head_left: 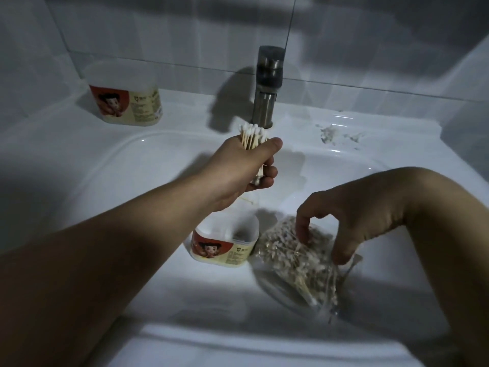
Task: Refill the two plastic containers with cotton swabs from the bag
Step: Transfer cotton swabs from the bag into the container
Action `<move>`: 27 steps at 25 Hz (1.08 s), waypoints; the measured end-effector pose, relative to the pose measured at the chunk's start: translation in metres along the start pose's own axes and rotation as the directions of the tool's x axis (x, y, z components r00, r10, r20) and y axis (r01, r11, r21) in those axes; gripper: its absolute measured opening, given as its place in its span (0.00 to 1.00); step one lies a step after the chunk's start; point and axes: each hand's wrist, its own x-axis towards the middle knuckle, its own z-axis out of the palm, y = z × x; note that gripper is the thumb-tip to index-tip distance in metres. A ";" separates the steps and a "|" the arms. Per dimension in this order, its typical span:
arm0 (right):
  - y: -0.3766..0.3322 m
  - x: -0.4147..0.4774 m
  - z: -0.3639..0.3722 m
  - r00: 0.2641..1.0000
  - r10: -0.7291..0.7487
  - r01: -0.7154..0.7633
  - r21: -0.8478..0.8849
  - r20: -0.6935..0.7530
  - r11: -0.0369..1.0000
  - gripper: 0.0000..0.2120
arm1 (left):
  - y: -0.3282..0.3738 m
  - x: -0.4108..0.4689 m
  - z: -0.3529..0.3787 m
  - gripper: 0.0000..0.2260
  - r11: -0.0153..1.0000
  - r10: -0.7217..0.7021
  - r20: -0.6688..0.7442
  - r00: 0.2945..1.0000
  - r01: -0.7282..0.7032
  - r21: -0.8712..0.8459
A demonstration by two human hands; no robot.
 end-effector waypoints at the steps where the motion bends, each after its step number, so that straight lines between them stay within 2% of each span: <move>1: 0.002 0.003 0.001 0.999 0.038 -0.038 0.006 0.013 0.999 0.16 | 0.000 0.001 -0.001 0.08 1.000 0.000 -0.004 1.000 0.000 -0.002; 4: 0.000 0.003 -0.002 0.994 0.104 -0.104 0.005 -0.042 0.995 0.12 | 0.001 0.002 -0.002 0.07 1.000 0.000 -0.012 1.000 0.000 0.004; 7: 0.003 0.008 -0.005 0.982 0.066 -0.064 0.017 -0.177 0.998 0.04 | 0.000 0.002 -0.002 0.08 0.999 0.000 -0.009 1.000 0.000 0.032; 9: 0.003 0.012 -0.007 0.949 0.074 -0.058 0.059 -0.307 0.997 0.06 | -0.001 0.002 -0.003 0.08 0.997 0.013 0.005 1.000 -0.013 0.071; 13: 0.005 0.023 -0.008 0.787 0.119 -0.079 0.092 -0.605 0.993 0.11 | -0.001 -0.001 -0.002 0.10 0.968 0.041 0.044 0.998 -0.050 0.245; 17: 0.009 0.033 -0.008 0.699 0.225 -0.057 0.261 -0.679 0.964 0.10 | 0.000 -0.008 -0.004 0.10 0.921 -0.005 0.203 0.979 -0.075 0.382; 19: 0.011 0.034 -0.008 0.655 0.258 -0.048 0.301 -0.711 0.952 0.08 | -0.001 -0.007 -0.005 0.06 0.887 -0.015 0.234 0.972 -0.095 0.451; 21: 0.010 0.034 -0.009 0.565 0.196 -0.034 0.215 -0.801 0.976 0.07 | -0.004 -0.003 -0.005 0.05 0.900 0.000 0.184 0.983 -0.080 0.428; 23: 0.005 0.030 -0.009 0.472 0.069 0.042 0.101 -0.879 0.994 0.08 | -0.005 0.000 -0.005 0.04 0.929 0.006 0.098 0.995 -0.042 0.367; 24: 0.002 0.026 -0.010 0.455 0.031 0.095 0.084 -0.890 0.992 0.09 | -0.006 0.002 -0.005 0.03 0.944 0.007 0.060 0.998 -0.026 0.330; 25: -0.001 0.022 -0.010 0.468 0.009 0.135 0.081 -0.883 0.988 0.10 | -0.005 0.003 -0.005 0.03 0.957 0.003 0.031 1.000 -0.012 0.291; 26: -0.003 0.018 -0.011 0.518 -0.012 0.147 0.076 -0.856 0.986 0.10 | -0.006 0.005 -0.006 0.04 0.969 -0.006 0.006 1.000 0.004 0.248; 27: -0.004 0.016 -0.010 0.598 -0.032 0.127 0.056 -0.801 0.990 0.09 | -0.006 0.006 -0.006 0.04 0.980 -0.019 -0.012 1.000 0.021 0.199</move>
